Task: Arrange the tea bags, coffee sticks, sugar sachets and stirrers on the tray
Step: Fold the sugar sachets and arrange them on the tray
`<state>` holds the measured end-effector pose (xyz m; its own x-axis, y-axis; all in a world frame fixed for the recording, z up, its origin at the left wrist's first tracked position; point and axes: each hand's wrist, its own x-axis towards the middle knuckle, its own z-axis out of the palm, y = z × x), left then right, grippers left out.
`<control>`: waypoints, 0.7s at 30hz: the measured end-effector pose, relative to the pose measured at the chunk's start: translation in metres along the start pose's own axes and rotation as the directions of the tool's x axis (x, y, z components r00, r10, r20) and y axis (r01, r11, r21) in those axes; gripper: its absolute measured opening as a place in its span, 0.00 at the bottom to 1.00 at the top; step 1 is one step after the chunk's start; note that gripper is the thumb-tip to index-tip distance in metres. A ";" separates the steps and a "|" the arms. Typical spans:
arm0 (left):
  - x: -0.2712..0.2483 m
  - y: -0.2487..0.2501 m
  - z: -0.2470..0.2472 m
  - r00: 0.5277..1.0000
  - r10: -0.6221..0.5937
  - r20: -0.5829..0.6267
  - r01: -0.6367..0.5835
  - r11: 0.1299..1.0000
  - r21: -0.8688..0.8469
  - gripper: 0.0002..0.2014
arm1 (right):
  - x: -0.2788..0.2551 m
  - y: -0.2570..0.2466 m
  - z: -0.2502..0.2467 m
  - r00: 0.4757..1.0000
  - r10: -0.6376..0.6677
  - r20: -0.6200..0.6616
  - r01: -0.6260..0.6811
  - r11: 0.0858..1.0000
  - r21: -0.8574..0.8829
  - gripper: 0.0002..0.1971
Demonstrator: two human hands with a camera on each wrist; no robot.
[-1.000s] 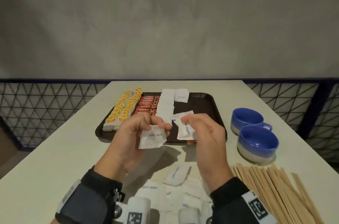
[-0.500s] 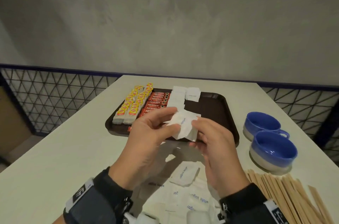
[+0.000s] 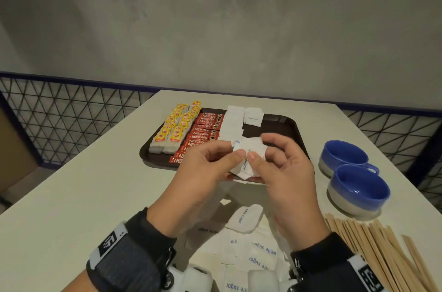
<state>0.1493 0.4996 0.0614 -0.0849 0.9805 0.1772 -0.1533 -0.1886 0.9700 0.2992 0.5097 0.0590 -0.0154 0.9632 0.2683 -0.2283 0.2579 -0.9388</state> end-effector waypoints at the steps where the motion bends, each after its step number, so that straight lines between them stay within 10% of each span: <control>1: 0.000 -0.001 0.000 1.000 0.006 0.007 -0.006 1.000 0.011 0.07 | 0.000 0.000 0.000 1.000 -0.004 -0.007 0.004 1.000 0.002 0.19; 10: -0.001 -0.003 0.000 0.995 0.056 -0.084 -0.066 0.990 -0.122 0.06 | -0.005 0.002 0.008 0.989 0.070 0.131 -0.070 0.998 -0.001 0.11; 21: 0.000 -0.005 0.002 0.999 -0.022 -0.038 0.017 0.992 -0.128 0.12 | 0.003 0.006 0.002 0.994 0.100 -0.041 -0.094 0.986 0.137 0.10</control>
<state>0.1516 0.5002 0.0566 -0.1186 0.9817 0.1491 -0.2793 -0.1771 0.9437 0.2958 0.5139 0.0541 0.0014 0.9864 0.1641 -0.3572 0.1538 -0.9213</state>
